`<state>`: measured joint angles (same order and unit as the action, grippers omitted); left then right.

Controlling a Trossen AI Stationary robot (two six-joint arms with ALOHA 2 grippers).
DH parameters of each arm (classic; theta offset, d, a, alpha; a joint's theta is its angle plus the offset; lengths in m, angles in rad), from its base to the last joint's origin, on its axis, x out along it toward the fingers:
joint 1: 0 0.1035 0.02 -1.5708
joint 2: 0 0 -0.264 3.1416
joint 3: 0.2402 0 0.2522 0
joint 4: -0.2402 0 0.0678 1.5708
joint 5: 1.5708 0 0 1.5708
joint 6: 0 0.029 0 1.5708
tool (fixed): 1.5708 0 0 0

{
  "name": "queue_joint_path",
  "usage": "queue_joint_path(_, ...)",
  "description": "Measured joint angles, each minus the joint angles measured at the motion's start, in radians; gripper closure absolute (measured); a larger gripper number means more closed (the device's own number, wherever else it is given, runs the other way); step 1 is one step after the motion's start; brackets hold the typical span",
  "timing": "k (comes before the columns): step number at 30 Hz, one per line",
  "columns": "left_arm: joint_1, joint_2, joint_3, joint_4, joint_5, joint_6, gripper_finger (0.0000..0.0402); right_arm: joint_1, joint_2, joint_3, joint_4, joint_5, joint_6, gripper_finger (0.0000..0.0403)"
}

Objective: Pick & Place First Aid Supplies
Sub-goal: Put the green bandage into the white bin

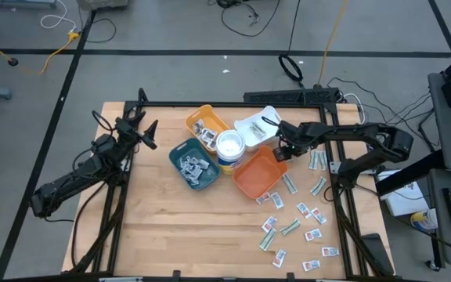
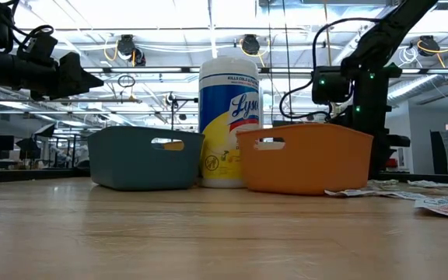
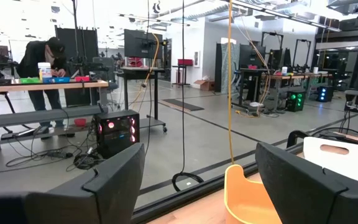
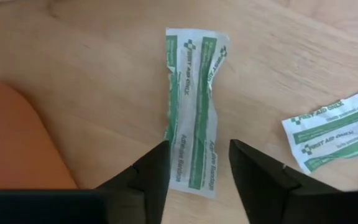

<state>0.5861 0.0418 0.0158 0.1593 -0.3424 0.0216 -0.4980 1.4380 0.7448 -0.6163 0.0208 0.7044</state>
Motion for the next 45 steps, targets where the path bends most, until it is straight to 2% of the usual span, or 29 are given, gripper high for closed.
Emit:
queue_joint_path(12, 0.000, 0.000, 0.000, 0.000, 0.000, 0.000, 0.0094, 0.001, 0.025, 0.001, 0.020, 0.000, -0.030, 0.0394)
queue_joint_path(20, 0.000, 0.000, 0.000, 0.000, 0.000, 0.000, 0.0094, 0.002, -0.014, 0.063, -0.091, 0.003, -0.048, 0.0401)
queue_joint_path(28, 0.000, 0.000, 0.000, 0.000, 0.000, 0.000, 0.0094, 0.002, -0.025, 0.239, -0.371, 0.004, -0.093, 0.0402)
queue_joint_path(33, 0.000, 0.000, 0.000, 0.000, 0.000, 0.000, 0.0094, 0.002, -0.022, 0.349, -0.467, 0.004, -0.096, 0.0402)
queue_joint_path(36, 0.000, 0.000, 0.000, 0.000, 0.000, 0.000, 0.0094, 0.002, 0.023, 0.431, -0.507, 0.004, -0.111, 0.0402)
queue_joint_path(45, 0.000, 0.000, 0.000, 0.000, 0.000, 0.000, 0.0094, -0.048, 0.279, 0.740, -0.524, 0.004, -0.223, 0.0402)
